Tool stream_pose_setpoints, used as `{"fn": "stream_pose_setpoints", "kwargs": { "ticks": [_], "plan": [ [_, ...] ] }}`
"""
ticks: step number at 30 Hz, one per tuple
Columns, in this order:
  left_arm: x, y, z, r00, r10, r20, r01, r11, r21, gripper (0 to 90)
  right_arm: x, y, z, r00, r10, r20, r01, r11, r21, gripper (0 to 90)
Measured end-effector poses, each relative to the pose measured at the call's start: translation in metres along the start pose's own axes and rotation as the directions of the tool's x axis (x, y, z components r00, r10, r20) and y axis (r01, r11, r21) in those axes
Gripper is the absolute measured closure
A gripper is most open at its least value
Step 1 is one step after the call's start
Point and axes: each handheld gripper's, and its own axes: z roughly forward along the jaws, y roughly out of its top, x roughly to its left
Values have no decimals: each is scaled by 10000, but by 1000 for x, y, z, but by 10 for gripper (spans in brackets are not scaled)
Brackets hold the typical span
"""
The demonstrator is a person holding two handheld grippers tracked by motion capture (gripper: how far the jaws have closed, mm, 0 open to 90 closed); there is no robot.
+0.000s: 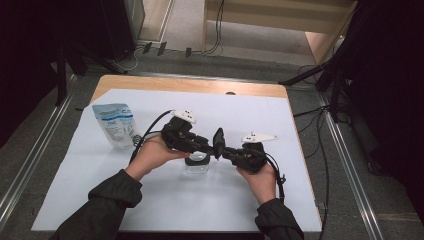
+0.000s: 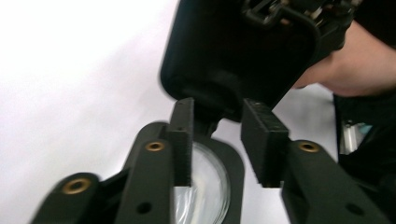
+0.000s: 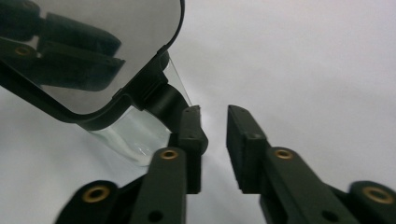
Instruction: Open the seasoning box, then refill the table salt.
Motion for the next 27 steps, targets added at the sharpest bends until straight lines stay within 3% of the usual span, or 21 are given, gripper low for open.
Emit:
{"fn": "stream_pose_setpoints", "kwargs": {
  "ticks": [5, 9, 10, 17, 22, 27],
  "plan": [
    [8, -7, -13, 9985, -500, 217, 506, 9984, -263, 495, -4, -1, -2, 9996, -228, 145, 228, 9997, -15, 624],
    [10, -15, -22, 9967, -693, -413, 681, 9972, -293, 380, -6, -1, -8, 10000, -60, 68, 60, 10000, -20, 563],
    [9, -17, -24, 9957, -697, -611, 688, 9975, -168, 380, -6, -1, -8, 10000, -60, 68, 60, 10000, -20, 549],
    [7, -29, -43, 9954, -652, -707, 632, 9975, -302, 367, -5, -4, -23, 9997, -211, -134, 211, 9998, 2, 457],
    [5, -37, -57, 9938, -756, -812, 705, 9955, -631, 366, -1, -6, -29, 9989, -426, -198, 426, 9991, -29, 458],
    [4, -46, -65, 9944, -727, -773, 668, 9949, -756, 358, -7, -10, -32, 9994, -329, -81, 329, 9995, -26, 458]
  ]
}}
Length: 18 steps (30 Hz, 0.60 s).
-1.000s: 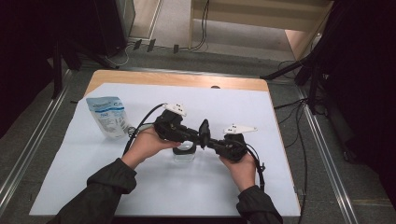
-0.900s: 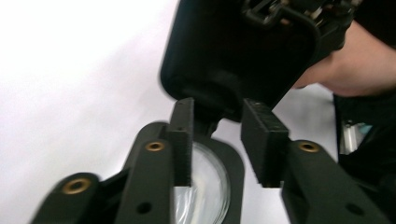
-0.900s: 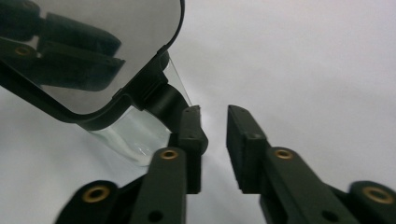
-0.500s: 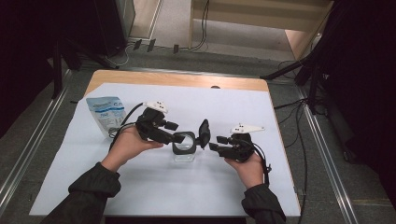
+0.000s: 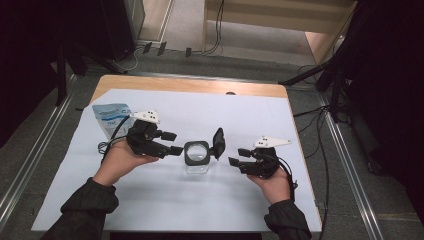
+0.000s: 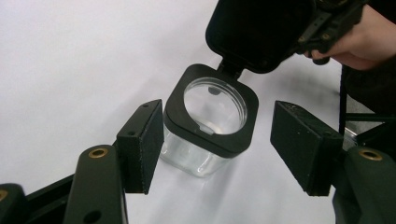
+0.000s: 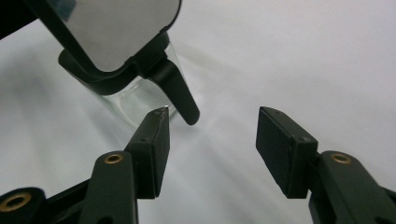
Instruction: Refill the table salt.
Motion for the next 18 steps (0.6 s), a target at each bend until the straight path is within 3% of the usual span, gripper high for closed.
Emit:
{"fn": "stream_pose_setpoints", "kwargs": {
  "ticks": [6, 9, 15, 18],
  "plan": [
    [0, -11, -8, 9990, 210, -392, -201, 9995, 229, 358, -7, -1, -4, 9998, 39, 180, -38, 10000, -34, 457],
    [3, -17, -15, 9992, 97, -377, -94, 9999, 74, 357, -6, -4, -9, 9998, -81, 172, 82, 9999, -94, 457],
    [11, -29, -29, 9953, -119, -958, 125, 9999, 57, 357, -10, -3, -9, 9999, -63, 133, 66, 9997, -255, 456],
    [15, -36, -36, 9936, -438, -1043, 422, 9989, -182, 357, -12, -1, -6, 9997, -85, 216, 88, 9998, -165, 455]
  ]
}}
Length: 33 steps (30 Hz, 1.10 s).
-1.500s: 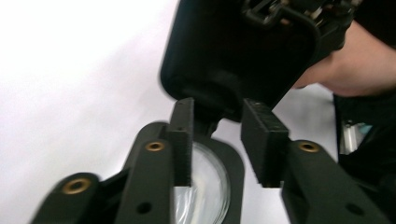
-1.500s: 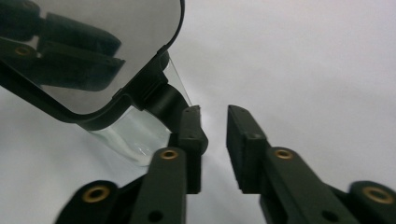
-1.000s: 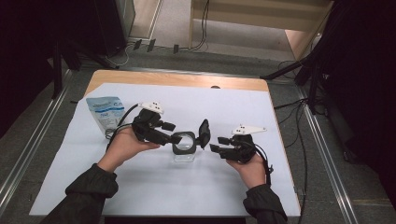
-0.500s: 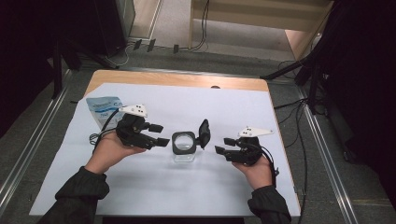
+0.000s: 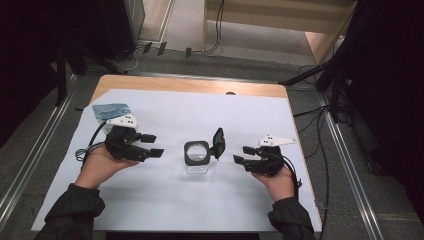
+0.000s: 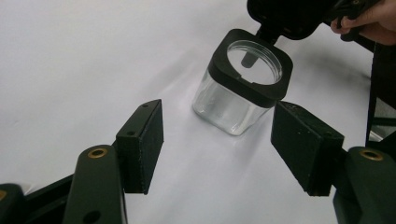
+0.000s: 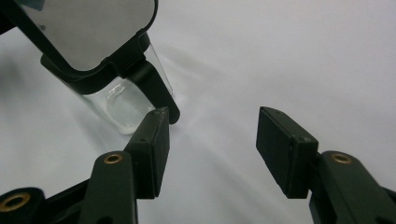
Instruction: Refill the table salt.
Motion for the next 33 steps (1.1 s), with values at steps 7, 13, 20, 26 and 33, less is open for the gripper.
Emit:
{"fn": "stream_pose_setpoints", "kwargs": {
  "ticks": [7, 13, 20, 26, 33],
  "plan": [
    [8, -13, -17, 9979, -309, -561, 304, 9995, -110, 358, -1, 6, 5, 9999, -114, -99, 112, 9998, -144, 454],
    [15, -23, -31, 9943, -619, -871, 597, 9978, -273, 361, -4, 11, 11, 9999, -102, -77, 101, 9999, -77, 455],
    [24, -33, -51, 9885, -924, -1199, 867, 9949, -519, 365, -8, 16, 16, 10000, -2, 5, 2, 10000, 18, 459],
    [31, -39, -64, 9851, -1153, -1278, 1105, 9929, -440, 360, -11, 19, 18, 9999, 17, 100, -18, 9999, 110, 459],
    [41, -46, -79, 9831, -1130, -1438, 1047, 9924, -643, 367, -9, 20, 23, 10000, -13, -11, 13, 9997, 246, 459]
  ]
}}
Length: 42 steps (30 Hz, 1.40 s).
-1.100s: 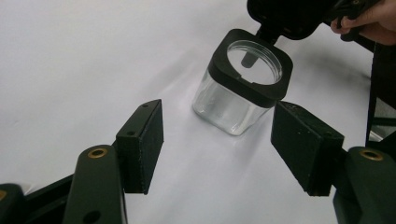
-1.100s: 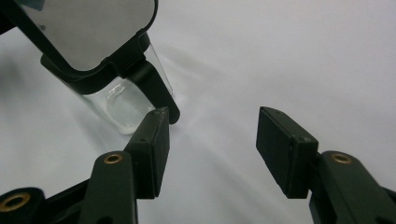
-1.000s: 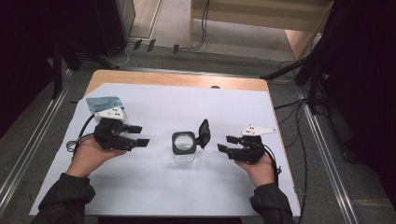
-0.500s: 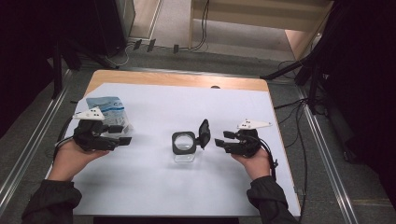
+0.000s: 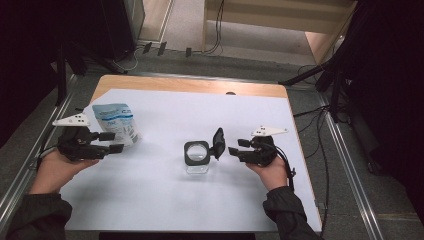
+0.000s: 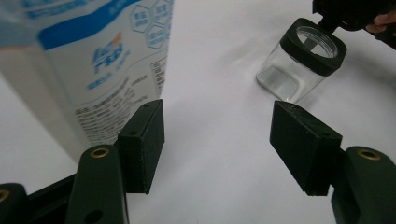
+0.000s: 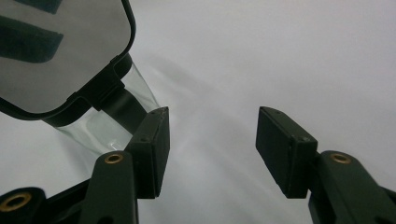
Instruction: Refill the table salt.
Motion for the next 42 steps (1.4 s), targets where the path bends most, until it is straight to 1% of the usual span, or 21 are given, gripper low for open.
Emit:
{"fn": "stream_pose_setpoints", "kwargs": {
  "ticks": [2, 3, 4, 5, 8, 9, 12, 13, 16, 18, 21, 24, 25, 28, 30, 31, 34, 37, 38, 41, 42],
  "plan": [
    [3, -1, -3, 9999, -30, -120, 30, 10000, 17, 369, 0, 0, 0, 10000, -21, 10, 21, 10000, 43, 459],
    [6, -2, -6, 9998, -99, -190, 102, 9999, 130, 369, 1, -1, 1, 10000, 10, -5, -9, 10000, 60, 459],
    [9, -3, -8, 9995, -211, -242, 214, 9997, 119, 368, 0, -1, 0, 10000, 12, 0, -12, 10000, 86, 459],
    [11, -4, -11, 9985, -272, -469, 276, 9996, 71, 368, 0, -1, -1, 10000, 19, -2, -19, 9999, 118, 459],
    [21, -6, -20, 9963, -470, -713, 465, 9989, -92, 370, -1, -2, -1, 10000, 48, 30, -49, 9999, 139, 461],
    [25, -7, -23, 9955, -575, -757, 555, 9980, -288, 376, -1, -3, -2, 10000, 67, 57, -68, 9998, 172, 462],
    [29, -4, -23, 9956, -505, -788, 476, 9982, -377, 384, -1, -4, -2, 10000, 24, 85, -26, 9998, 189, 462],
    [30, -3, -22, 9950, -480, -870, 439, 9979, -483, 387, 0, -4, -2, 10000, 33, 86, -35, 9997, 227, 463],
    [36, 4, -18, 9970, -293, -722, 256, 9983, -519, 394, 1, -6, -1, 10000, -26, 91, 23, 9996, 296, 463],
    [38, 8, -14, 9968, -139, -784, 96, 9984, -552, 404, 2, -7, -1, 10000, -6, 92, 3, 9994, 342, 463],
    [43, 12, -7, 9976, -55, -689, 19, 9986, -524, 419, 3, -9, -3, 9999, -33, 169, 27, 9994, 351, 463],
    [46, 15, 0, 9968, 102, -793, -136, 9990, -420, 433, 4, -13, -6, 9997, 15, 248, -22, 9995, 306, 468],
    [47, 17, 2, 9967, 126, -801, -165, 9987, -475, 437, 4, -14, -7, 9997, 8, 258, -17, 9994, 338, 468],
    [49, 21, 6, 9971, 305, -695, -339, 9982, -486, 468, 4, -19, -12, 9993, 137, 348, -146, 9995, 275, 468],
    [50, 21, 9, 9974, 385, -606, -426, 9968, -672, 502, 3, -21, -15, 9987, 204, 462, -218, 9993, 301, 468],
    [51, 21, 11, 9979, 381, -529, -416, 9969, -671, 518, 3, -23, -16, 9986, 216, 474, -227, 9994, 247, 469],
    [54, 20, 14, 9990, 410, -175, -422, 9965, -720, 562, 3, -26, -20, 9982, 281, 536, -295, 9992, 258, 469],
    [54, 21, 17, 9975, 703, -38, -704, 9940, -836, 631, 3, -29, -22, 9979, 277, 579, -292, 9993, 242, 469],
    [53, 21, 18, 9968, 795, 91, -786, 9940, -766, 655, 3, -30, -23, 9976, 321, 611, -339, 9990, 278, 469],
    [51, 22, 20, 9961, 882, -29, -882, 9928, -805, 725, 3, -30, -23, 9976, 345, 594, -361, 9990, 255, 469],
    [51, 22, 20, 9959, 902, -4, -900, 9929, -777, 725, 3, -30, -23, 9976, 345, 594, -361, 9990, 255, 469]
  ]
}}
